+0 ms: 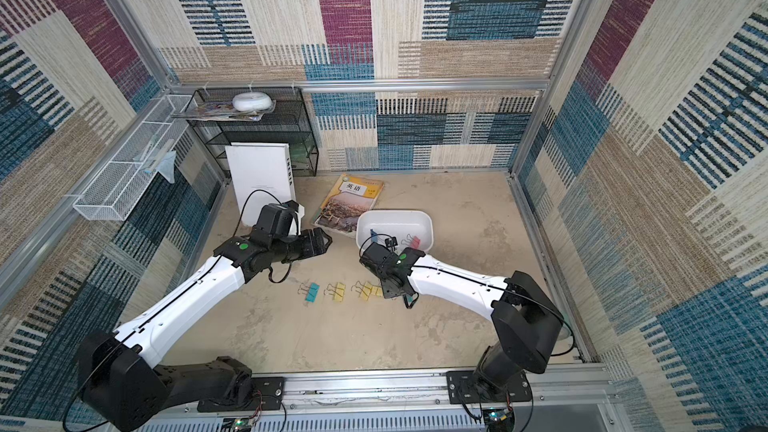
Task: Take out the binder clips from the storage box
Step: Place the binder clip at the center of the board, then pick up the binder clip from the storage box.
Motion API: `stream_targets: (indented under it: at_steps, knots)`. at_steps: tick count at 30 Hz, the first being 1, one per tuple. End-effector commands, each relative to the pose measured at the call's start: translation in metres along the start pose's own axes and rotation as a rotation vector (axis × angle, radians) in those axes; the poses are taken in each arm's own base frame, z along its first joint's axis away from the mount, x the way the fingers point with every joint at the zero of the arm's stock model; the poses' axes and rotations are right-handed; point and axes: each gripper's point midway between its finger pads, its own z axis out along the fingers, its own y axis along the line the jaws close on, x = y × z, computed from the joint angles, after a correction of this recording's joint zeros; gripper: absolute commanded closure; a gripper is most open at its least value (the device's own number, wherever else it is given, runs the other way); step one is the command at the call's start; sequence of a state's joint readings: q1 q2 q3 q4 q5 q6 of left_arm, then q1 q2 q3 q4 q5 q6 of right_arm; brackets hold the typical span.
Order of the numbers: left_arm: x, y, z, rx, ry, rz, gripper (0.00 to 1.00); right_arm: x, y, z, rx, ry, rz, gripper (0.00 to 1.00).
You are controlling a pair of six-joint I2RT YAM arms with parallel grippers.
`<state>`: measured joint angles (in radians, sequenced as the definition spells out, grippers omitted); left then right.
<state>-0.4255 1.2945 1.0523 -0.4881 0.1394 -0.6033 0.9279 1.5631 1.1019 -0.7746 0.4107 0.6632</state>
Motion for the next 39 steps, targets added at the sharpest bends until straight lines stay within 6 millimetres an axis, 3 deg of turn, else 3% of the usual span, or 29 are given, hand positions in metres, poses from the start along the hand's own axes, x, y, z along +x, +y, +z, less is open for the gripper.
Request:
stream_targets:
  at_steps: [1,3,6,13,17,22,26,32,39]
  knots:
    - [-0.005,-0.007,0.002,0.025,-0.004,-0.006,0.16,-0.02,-0.005,-0.009,0.035,-0.075,0.004,0.41]
    - [-0.007,-0.01,0.005,0.034,0.002,-0.007,0.15,-0.036,-0.005,-0.012,0.041,-0.117,-0.009,0.34]
    - [-0.01,-0.014,0.009,0.045,0.015,-0.01,0.13,-0.058,-0.008,-0.007,0.055,-0.137,-0.013,0.33]
    - [-0.02,-0.023,0.011,0.055,0.01,-0.007,0.11,-0.102,-0.03,0.022,0.142,-0.12,-0.027,0.37]
    - [-0.027,-0.028,0.014,0.061,0.009,0.007,0.11,-0.119,-0.04,0.044,0.169,-0.103,-0.035,0.46]
    - [-0.037,-0.035,0.02,0.064,0.009,0.02,0.11,-0.127,-0.055,0.075,0.206,-0.054,-0.028,0.59]
    - [-0.042,-0.037,0.026,0.057,0.016,0.037,0.11,-0.132,-0.059,0.095,0.215,-0.028,-0.027,0.6]
    - [-0.046,-0.037,0.034,0.046,0.031,0.054,0.11,-0.14,-0.06,0.107,0.213,-0.017,-0.013,0.68]
    - [-0.046,-0.035,0.039,0.042,0.045,0.058,0.1,-0.134,-0.061,0.11,0.216,0.008,-0.007,0.83]
